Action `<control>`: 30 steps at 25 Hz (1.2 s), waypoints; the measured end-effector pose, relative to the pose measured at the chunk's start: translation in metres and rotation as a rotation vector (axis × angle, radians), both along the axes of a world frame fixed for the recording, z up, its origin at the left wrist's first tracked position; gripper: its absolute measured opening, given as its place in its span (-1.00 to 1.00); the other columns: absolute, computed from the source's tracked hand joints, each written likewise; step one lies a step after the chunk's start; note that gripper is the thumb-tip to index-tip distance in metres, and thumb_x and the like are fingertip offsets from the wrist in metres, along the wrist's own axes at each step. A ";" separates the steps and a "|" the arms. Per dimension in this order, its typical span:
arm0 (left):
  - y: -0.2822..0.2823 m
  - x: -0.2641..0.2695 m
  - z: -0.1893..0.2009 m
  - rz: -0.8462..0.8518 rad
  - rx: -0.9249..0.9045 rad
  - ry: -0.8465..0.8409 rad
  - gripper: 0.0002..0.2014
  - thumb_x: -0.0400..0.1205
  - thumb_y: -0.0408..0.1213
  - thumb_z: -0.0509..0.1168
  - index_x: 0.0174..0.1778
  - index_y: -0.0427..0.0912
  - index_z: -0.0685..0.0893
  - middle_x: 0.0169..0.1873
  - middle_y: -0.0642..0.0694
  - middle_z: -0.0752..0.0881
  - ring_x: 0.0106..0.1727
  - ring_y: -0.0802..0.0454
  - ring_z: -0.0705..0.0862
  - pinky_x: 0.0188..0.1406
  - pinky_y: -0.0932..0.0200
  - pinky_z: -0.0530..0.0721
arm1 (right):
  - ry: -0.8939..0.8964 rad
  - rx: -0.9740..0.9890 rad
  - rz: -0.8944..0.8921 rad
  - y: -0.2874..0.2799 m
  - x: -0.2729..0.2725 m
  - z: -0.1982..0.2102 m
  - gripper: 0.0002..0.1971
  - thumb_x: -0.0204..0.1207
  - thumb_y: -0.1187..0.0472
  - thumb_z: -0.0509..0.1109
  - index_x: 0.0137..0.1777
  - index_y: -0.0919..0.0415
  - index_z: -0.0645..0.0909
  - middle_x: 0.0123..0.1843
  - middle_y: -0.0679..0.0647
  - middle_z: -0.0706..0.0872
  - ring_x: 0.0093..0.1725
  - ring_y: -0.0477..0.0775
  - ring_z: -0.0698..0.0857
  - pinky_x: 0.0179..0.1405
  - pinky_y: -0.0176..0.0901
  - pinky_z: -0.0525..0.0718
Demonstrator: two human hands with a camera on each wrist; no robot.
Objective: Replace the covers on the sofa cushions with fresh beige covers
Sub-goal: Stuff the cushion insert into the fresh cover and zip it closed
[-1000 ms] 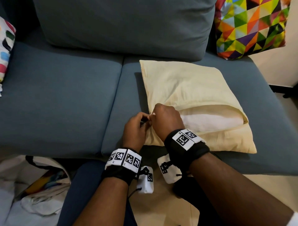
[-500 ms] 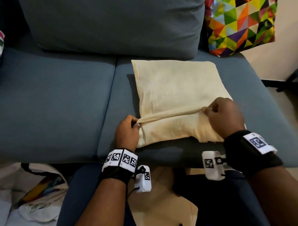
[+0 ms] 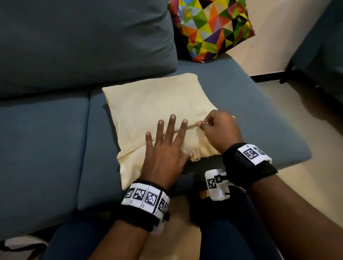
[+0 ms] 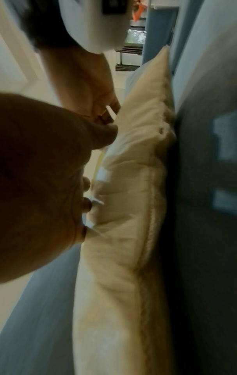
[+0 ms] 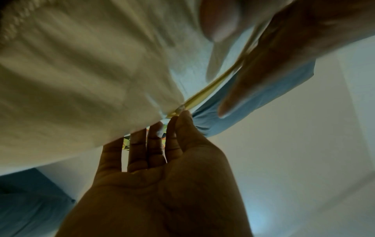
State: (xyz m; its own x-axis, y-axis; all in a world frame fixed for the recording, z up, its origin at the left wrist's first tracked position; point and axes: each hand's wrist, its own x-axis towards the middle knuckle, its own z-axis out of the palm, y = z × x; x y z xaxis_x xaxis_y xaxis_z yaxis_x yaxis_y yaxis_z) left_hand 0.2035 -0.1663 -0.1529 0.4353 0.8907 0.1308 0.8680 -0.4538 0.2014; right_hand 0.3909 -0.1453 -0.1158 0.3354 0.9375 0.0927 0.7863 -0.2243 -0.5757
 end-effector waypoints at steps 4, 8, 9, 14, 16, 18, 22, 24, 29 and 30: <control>0.011 0.011 -0.039 0.054 -0.023 0.114 0.04 0.53 0.40 0.21 0.72 0.19 -0.33 0.72 0.02 -0.39 0.74 -0.22 -0.29 0.59 -0.56 -0.05 | -0.185 0.002 0.019 0.001 0.004 -0.001 -0.82 0.49 -0.01 0.50 -0.21 0.07 0.70 0.10 0.09 0.64 0.21 0.21 0.58 0.17 0.04 0.56; 0.009 0.008 -0.053 0.076 0.046 0.127 0.00 0.55 0.39 0.19 0.75 0.13 -0.22 0.75 0.01 -0.28 0.76 -0.18 -0.21 0.60 -0.54 0.00 | -0.184 -0.030 -0.054 0.001 0.036 -0.003 -0.81 0.48 0.01 0.52 -0.19 0.12 0.70 0.13 0.12 0.60 0.19 0.25 0.58 0.16 0.06 0.61; 0.008 0.007 -0.054 0.080 0.062 0.124 -0.04 0.57 0.39 0.14 0.75 0.13 -0.21 0.75 0.02 -0.27 0.76 -0.17 -0.19 0.60 -0.54 0.02 | -0.140 -0.049 -0.087 0.002 0.050 -0.006 -0.81 0.47 0.03 0.52 -0.22 0.13 0.68 0.13 0.14 0.60 0.15 0.27 0.60 0.14 0.05 0.63; 0.006 0.012 -0.052 0.091 0.036 0.132 -0.03 0.52 0.39 0.13 0.75 0.14 -0.19 0.75 0.04 -0.27 0.76 -0.15 -0.18 0.58 -0.56 0.03 | 0.034 -0.177 -0.195 -0.001 0.107 -0.025 -0.73 0.52 0.01 0.52 -0.27 0.16 0.59 -0.22 0.07 0.68 -0.12 0.24 0.68 -0.23 -0.10 0.51; 0.005 0.011 -0.049 0.093 0.030 0.125 0.00 0.51 0.37 0.19 0.76 0.11 -0.18 0.75 0.03 -0.25 0.77 -0.16 -0.15 0.58 -0.55 0.04 | 0.084 -0.208 -0.154 -0.001 0.103 -0.034 -0.75 0.59 -0.02 0.43 -0.14 0.15 0.57 -0.20 0.04 0.68 -0.09 0.22 0.66 -0.23 -0.09 0.46; 0.003 0.004 -0.044 0.062 0.030 0.111 0.01 0.54 0.34 0.24 0.76 0.09 -0.17 0.76 0.01 -0.22 0.77 -0.15 -0.10 0.61 -0.50 0.08 | 0.240 -0.189 -0.145 -0.003 0.096 -0.037 -0.66 0.63 -0.14 0.35 0.06 0.16 0.57 -0.02 0.04 0.70 0.05 0.18 0.65 -0.10 -0.08 0.49; -0.001 -0.036 -0.028 0.213 -0.084 0.051 0.11 0.52 0.25 0.38 0.73 0.13 -0.31 0.74 -0.03 -0.31 0.76 -0.18 -0.14 0.62 -0.48 0.04 | 0.457 -0.306 0.048 -0.009 0.093 -0.037 -0.47 0.46 -0.27 0.50 0.31 0.00 0.61 0.14 -0.09 0.72 0.09 0.07 0.77 -0.08 -0.14 0.65; -0.007 -0.056 -0.025 0.398 -0.216 -0.070 0.24 0.44 0.19 0.51 0.69 0.21 -0.39 0.74 -0.05 -0.31 0.76 -0.26 -0.09 0.55 -0.53 0.16 | 0.512 -0.403 0.131 -0.008 0.091 -0.037 -0.49 0.40 -0.22 0.58 0.30 -0.05 0.65 0.11 -0.02 0.76 -0.09 0.13 0.84 -0.41 -0.07 0.76; -0.005 -0.096 -0.021 0.604 -0.416 -0.540 0.00 0.43 0.26 0.49 0.72 0.05 0.16 0.61 -0.16 0.42 0.55 -0.21 0.46 0.47 -0.21 0.46 | 0.339 -0.440 0.244 -0.003 0.107 -0.041 -0.55 0.53 -0.12 0.51 0.33 0.08 0.66 0.16 0.10 0.80 0.03 0.14 0.79 0.04 -0.01 0.76; -0.004 -0.100 -0.021 0.691 -0.489 -0.637 -0.10 0.42 0.39 0.41 0.60 -0.01 0.39 0.45 -0.18 0.60 0.42 -0.21 0.60 0.40 -0.19 0.53 | 0.465 -0.469 0.210 -0.005 0.107 -0.041 -0.63 0.55 -0.04 0.51 0.24 0.16 0.68 0.00 0.17 0.81 -0.20 0.14 0.80 -0.17 -0.02 0.80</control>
